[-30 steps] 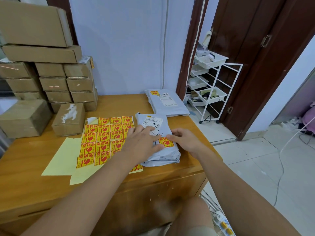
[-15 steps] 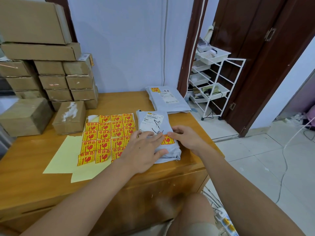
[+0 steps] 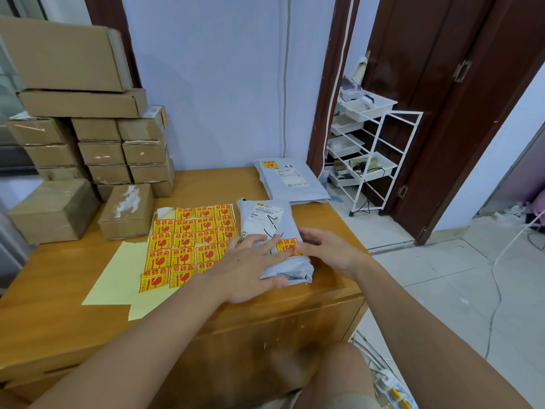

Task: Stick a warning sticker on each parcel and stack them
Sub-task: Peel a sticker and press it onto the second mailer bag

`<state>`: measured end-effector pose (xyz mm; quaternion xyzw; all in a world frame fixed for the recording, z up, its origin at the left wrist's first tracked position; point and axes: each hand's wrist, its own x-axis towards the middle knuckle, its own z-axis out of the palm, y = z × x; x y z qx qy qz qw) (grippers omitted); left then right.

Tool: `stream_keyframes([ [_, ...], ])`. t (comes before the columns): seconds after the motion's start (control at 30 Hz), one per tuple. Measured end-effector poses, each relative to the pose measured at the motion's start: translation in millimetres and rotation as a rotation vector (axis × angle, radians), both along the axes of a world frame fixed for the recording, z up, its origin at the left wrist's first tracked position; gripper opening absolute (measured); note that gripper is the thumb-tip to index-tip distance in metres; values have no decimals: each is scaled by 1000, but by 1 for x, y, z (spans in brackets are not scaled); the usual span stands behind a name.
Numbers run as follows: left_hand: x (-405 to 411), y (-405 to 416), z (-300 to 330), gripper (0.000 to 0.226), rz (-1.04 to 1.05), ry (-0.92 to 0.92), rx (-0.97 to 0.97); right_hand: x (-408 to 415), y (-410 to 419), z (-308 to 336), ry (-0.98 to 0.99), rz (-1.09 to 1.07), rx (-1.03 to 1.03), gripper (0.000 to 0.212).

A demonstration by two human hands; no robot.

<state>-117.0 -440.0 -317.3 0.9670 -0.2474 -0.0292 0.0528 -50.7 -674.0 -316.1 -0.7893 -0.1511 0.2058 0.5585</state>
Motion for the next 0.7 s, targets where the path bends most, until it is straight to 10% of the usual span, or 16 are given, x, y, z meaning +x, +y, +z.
stream_keyframes([
  [0.13, 2, 3, 3, 56, 2, 75, -114, -1, 4, -6, -13, -43, -11, 51],
  [0.37, 3, 28, 7, 36, 312, 177, -960, -8, 11, 5, -3, -131, 4, 30],
  [0.7, 12, 10, 6, 90, 449, 243, -531, -21, 35, -6, -219, -151, -264, 85],
])
